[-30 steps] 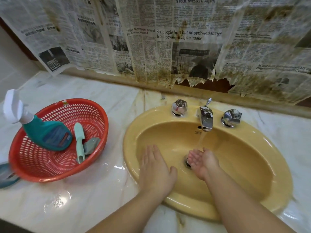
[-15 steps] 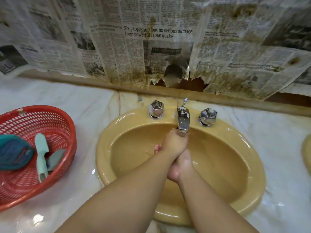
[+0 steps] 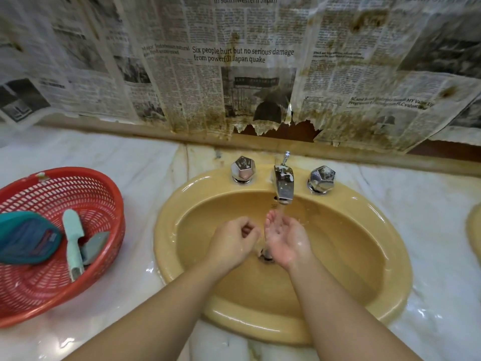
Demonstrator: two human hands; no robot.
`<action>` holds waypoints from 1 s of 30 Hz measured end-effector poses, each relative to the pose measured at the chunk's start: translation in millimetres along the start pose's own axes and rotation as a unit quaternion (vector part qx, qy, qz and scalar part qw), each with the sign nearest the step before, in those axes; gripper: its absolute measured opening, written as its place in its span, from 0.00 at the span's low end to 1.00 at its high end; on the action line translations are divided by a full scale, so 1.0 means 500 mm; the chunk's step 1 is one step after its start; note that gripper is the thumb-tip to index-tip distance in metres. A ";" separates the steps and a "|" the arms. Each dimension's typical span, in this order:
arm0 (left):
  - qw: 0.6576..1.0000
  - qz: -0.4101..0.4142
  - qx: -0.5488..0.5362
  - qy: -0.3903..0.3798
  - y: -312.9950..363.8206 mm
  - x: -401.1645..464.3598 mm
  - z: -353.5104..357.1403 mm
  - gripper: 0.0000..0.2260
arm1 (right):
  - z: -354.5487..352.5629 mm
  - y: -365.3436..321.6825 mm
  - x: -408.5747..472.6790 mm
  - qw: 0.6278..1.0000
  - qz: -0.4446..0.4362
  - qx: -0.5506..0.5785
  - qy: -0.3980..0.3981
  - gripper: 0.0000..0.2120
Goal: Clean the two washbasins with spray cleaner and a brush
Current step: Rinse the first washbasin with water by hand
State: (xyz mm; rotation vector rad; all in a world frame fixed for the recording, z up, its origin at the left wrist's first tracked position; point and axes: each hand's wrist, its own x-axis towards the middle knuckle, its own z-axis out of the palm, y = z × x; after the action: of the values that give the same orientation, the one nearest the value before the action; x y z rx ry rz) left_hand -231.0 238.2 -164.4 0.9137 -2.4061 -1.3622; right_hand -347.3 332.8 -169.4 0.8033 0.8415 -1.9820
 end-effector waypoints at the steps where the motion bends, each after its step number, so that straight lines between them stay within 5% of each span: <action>1: 1.000 -0.007 0.010 0.011 -0.007 0.001 -0.013 0.03 | 0.000 0.002 0.002 0.999 0.000 0.032 -0.008 0.14; 6: 0.986 0.059 0.087 0.129 -0.040 0.019 -0.098 0.03 | 0.049 0.050 -0.042 0.999 0.005 0.042 -0.022 0.09; 9: 0.973 0.065 0.142 0.170 -0.063 0.067 -0.133 0.11 | 0.109 0.090 -0.062 0.999 0.008 0.018 -0.041 0.10; 13: 0.959 0.069 0.264 0.069 -0.055 0.143 -0.153 0.30 | 0.226 0.111 -0.076 0.990 -0.067 -0.055 -0.108 0.09; 15: 0.930 0.109 0.350 -0.026 -0.050 0.171 -0.154 0.31 | 0.271 0.127 -0.070 0.958 -0.135 -0.202 -0.153 0.07; 17: 0.916 0.105 0.379 -0.076 -0.061 0.179 -0.164 0.30 | 0.284 0.149 -0.063 0.886 -0.159 -0.392 -0.190 0.08; 19: 0.898 0.111 0.419 -0.079 -0.088 0.169 -0.176 0.33 | 0.258 0.158 -0.045 0.799 -0.154 -0.543 -0.209 0.10; 20: 0.889 0.113 0.439 -0.067 -0.105 0.156 -0.182 0.35 | 0.236 0.152 -0.039 0.791 -0.155 -0.560 -0.194 0.10; 24: 0.911 0.034 0.411 0.011 -0.139 0.052 -0.183 0.39 | 0.127 0.105 -0.034 0.825 -0.201 -0.527 -0.030 0.13; 30: 0.926 -0.088 0.363 0.053 -0.085 -0.091 -0.126 0.46 | -0.018 0.068 -0.023 0.860 -0.116 -0.491 0.074 0.11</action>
State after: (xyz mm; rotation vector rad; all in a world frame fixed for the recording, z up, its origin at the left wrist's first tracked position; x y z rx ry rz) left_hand -148.0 206.9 -161.0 1.3467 -2.8221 -0.3966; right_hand -311.0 329.8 -174.6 0.2353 1.8805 -1.3634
